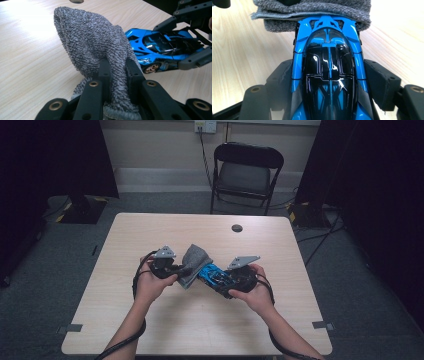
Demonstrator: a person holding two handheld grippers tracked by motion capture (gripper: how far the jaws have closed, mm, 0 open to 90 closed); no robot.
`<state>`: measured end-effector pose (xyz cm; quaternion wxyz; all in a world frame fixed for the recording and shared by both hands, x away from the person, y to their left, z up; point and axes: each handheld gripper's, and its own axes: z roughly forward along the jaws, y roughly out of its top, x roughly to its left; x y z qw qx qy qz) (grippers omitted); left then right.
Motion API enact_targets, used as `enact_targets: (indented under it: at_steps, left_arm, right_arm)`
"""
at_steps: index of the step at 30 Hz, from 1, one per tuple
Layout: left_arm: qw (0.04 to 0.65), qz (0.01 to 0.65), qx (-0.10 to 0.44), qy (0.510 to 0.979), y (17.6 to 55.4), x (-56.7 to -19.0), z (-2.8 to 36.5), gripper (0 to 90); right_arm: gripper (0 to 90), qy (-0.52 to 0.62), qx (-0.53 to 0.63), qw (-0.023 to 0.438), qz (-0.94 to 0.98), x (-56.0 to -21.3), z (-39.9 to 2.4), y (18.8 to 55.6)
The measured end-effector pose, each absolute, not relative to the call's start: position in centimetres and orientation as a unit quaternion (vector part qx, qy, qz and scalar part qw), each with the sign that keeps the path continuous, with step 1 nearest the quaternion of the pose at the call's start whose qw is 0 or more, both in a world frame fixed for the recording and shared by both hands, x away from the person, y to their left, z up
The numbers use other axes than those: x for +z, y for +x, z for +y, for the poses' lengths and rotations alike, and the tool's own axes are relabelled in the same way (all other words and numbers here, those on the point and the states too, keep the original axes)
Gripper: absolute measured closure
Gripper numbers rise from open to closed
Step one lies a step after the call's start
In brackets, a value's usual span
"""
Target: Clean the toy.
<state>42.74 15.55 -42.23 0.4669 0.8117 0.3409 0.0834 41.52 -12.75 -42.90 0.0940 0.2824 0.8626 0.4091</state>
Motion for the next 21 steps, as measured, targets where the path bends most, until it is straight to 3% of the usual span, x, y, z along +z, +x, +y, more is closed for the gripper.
enact_targets:
  at_steps: [21]
  left_arm:
    - [0.475, 0.338, 0.082, 0.808, 41.9, -42.3, 16.3, 78.1]
  right_arm:
    - [27.8, 0.311, 0.408, 0.102, 0.852, -42.9, -13.6, 42.7]
